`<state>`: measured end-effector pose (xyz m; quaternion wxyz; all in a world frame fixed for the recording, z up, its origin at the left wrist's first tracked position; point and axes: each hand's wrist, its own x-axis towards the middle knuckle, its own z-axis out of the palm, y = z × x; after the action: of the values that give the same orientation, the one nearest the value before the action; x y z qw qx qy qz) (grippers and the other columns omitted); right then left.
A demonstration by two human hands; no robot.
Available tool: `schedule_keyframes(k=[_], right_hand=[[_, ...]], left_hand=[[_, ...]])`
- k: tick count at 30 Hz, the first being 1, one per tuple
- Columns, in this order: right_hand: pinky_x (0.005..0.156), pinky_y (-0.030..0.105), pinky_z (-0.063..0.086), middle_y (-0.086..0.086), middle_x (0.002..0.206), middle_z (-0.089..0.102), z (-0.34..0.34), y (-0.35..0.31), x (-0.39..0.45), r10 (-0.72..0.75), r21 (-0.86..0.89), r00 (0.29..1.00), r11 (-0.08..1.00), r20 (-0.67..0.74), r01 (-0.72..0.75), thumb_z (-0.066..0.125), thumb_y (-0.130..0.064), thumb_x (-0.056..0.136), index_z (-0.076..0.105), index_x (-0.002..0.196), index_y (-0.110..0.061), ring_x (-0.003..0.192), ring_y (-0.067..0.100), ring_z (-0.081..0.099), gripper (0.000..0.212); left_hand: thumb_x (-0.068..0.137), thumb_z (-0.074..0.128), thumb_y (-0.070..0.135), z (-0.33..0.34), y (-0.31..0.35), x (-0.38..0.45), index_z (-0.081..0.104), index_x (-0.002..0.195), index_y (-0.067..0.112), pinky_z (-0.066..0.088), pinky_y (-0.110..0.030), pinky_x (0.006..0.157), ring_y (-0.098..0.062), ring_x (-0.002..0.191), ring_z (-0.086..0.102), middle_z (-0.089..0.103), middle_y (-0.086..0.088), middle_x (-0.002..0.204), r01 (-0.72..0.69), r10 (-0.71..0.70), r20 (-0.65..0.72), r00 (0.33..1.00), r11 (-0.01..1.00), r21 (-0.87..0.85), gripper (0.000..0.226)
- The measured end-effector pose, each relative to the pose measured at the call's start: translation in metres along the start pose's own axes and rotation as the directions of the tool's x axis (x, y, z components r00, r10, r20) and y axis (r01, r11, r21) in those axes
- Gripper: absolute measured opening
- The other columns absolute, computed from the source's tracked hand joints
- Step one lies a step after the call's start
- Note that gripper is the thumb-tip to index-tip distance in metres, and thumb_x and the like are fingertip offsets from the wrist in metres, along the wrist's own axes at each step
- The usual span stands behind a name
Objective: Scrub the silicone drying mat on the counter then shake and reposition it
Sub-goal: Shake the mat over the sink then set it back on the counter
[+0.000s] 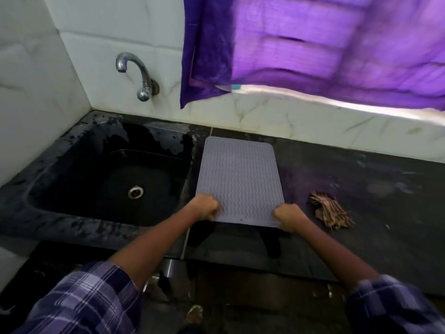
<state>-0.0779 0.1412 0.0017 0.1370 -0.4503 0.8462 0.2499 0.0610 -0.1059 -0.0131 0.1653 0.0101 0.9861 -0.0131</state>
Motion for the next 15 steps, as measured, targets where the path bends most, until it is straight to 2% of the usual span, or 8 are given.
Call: schedule_keyframes(k=[2,5,8,11,15], right_hand=[[0.089,0.041,0.049,0.014,0.122,0.060,0.000,-0.006,0.000,-0.019,-0.085,0.999,0.996,-0.035,0.016,0.051,-0.011,0.088,0.058,0.114,-0.005,0.117,0.031,0.053,0.028],[0.089,0.042,0.049,0.016,0.122,0.060,0.006,-0.014,0.001,-0.028,-0.110,0.998,0.994,-0.053,0.022,0.043,-0.002,0.090,0.057,0.115,-0.001,0.121,0.031,0.050,0.028],[0.093,0.040,0.049,0.018,0.124,0.057,0.003,-0.005,0.000,0.020,0.010,0.997,1.000,-0.075,-0.019,0.044,-0.004,0.090,0.058,0.117,-0.001,0.118,0.030,0.054,0.030],[0.094,0.036,0.050,0.022,0.124,0.057,-0.014,0.000,-0.011,0.079,0.129,0.996,0.989,-0.038,-0.074,0.050,-0.007,0.086,0.059,0.115,0.001,0.112,0.034,0.059,0.032],[0.094,0.034,0.048,0.022,0.126,0.056,-0.008,-0.016,-0.035,0.055,0.141,0.998,0.988,0.017,-0.056,0.051,-0.009,0.087,0.057,0.117,0.001,0.114,0.033,0.058,0.033]], left_hand=[[0.091,0.055,0.020,0.006,0.009,-0.002,0.062,0.119,0.013,0.038,-0.042,0.102,-0.027,0.125,0.048,0.061,-0.008,0.126,-0.007,0.009,-0.009,1.000,0.979,0.205,0.029],[0.093,0.048,0.008,0.010,0.017,0.000,0.063,0.115,0.007,0.038,-0.045,0.099,-0.032,0.121,0.048,0.063,-0.012,0.121,0.012,0.006,-0.052,0.999,0.942,0.336,0.026],[0.092,0.049,0.007,0.005,0.018,0.001,0.063,0.114,0.007,0.038,-0.042,0.098,-0.031,0.118,0.052,0.064,-0.012,0.121,0.070,-0.047,-0.083,0.995,0.950,0.304,0.027],[0.091,0.051,0.010,-0.002,0.016,-0.005,0.061,0.119,0.003,0.042,-0.042,0.099,-0.032,0.120,0.053,0.061,-0.015,0.125,0.075,-0.071,-0.027,0.997,0.974,0.214,0.031],[0.089,0.052,0.010,0.007,0.026,-0.019,0.060,0.121,0.003,0.041,-0.043,0.100,-0.033,0.121,0.052,0.060,-0.016,0.127,0.044,-0.050,0.031,0.998,0.987,0.152,0.033]])
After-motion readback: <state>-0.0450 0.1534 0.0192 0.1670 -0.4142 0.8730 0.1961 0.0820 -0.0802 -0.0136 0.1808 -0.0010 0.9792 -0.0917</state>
